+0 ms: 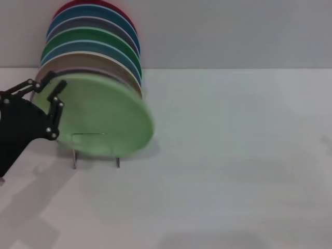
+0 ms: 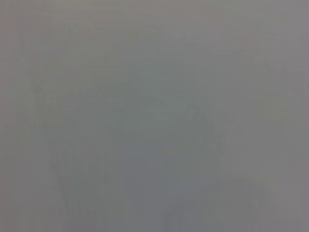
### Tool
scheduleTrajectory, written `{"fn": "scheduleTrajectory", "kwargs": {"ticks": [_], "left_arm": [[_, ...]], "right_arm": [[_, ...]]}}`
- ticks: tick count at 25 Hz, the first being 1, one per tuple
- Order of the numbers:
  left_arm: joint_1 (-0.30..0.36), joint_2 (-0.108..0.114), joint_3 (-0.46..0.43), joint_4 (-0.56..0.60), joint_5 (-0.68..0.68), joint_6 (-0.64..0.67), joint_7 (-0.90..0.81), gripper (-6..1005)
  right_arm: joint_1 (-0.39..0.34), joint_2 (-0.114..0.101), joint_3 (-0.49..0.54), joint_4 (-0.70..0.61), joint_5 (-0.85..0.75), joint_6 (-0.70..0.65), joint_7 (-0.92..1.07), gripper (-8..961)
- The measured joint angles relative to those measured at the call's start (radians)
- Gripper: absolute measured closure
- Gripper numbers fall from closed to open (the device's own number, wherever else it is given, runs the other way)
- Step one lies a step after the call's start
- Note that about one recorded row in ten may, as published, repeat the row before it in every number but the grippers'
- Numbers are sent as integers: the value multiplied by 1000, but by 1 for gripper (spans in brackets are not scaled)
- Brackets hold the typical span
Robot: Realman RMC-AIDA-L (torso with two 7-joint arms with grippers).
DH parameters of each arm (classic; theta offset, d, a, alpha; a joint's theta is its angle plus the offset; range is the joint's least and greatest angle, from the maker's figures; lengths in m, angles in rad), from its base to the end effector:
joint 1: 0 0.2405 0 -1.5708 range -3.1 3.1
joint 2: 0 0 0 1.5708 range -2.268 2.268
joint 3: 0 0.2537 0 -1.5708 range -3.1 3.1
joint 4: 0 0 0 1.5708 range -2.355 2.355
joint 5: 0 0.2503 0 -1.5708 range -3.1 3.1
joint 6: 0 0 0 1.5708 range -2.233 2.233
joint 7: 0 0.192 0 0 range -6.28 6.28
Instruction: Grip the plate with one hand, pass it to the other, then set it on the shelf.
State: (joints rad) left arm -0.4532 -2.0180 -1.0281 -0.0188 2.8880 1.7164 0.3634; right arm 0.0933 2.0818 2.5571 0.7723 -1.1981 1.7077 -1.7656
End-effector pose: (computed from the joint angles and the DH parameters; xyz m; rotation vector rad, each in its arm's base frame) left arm -0.2800 0.3428 -0.0147 -1.7192 0.5239 -0.6282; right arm 0.3295 0.2934 0.1261 -1.8346 0.5951 1.3159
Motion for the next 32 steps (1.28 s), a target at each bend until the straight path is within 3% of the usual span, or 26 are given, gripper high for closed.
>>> {"fn": "scheduleTrajectory", "kwargs": {"ticks": [4, 12, 14, 15, 18, 19, 20, 21, 22, 23, 24, 25, 28, 32], "left_arm": [[2, -12, -12, -4, -4, -11, 10, 823], [9, -21, -53, -6, -7, -5, 19, 491], [33, -24, -86, -11, -7, 48, 17, 417], [33, -24, -86, -11, -7, 48, 17, 415], [81, -28, -163, -39, -8, 121, 7, 411], [125, -32, -232, -72, -8, 149, -23, 409], [125, -32, -232, -72, -8, 149, -23, 408], [160, -37, -310, -97, -7, 152, -107, 406], [160, -37, -310, -97, -7, 152, -107, 404], [172, -40, -368, -103, -9, 149, -179, 403], [188, -47, -485, -101, -9, 133, -358, 401], [188, -47, -485, -101, -9, 133, -358, 400], [206, -53, -594, -89, -9, 93, -534, 336], [220, -55, -611, -72, -8, 78, -560, 236]], "right_arm": [[0, 0, -2, -1, 0, 1, 0, 322], [-4, 0, -3, -1, -4, 3, 0, 322], [-8, 0, -3, -2, -7, 4, -2, 322], [-8, 0, -3, -2, -7, 4, -2, 322], [-12, 3, -3, -10, -11, 4, -37, 322], [-13, 6, -10, -24, -11, 13, -97, 322], [-13, 6, -10, -24, -11, 13, -97, 322], [-13, 7, -19, -34, -5, 24, -138, 322], [-13, 9, -29, -46, 5, 37, -182, 322], [-13, 9, -46, -63, 30, 48, -231, 322], [-14, 10, -80, -104, 95, 55, -309, 322], [-14, 10, -80, -104, 95, 55, -309, 322], [-12, 11, -131, -151, 183, 40, -355, 322], [-5, 11, -143, -158, 189, 27, -355, 322]]}}
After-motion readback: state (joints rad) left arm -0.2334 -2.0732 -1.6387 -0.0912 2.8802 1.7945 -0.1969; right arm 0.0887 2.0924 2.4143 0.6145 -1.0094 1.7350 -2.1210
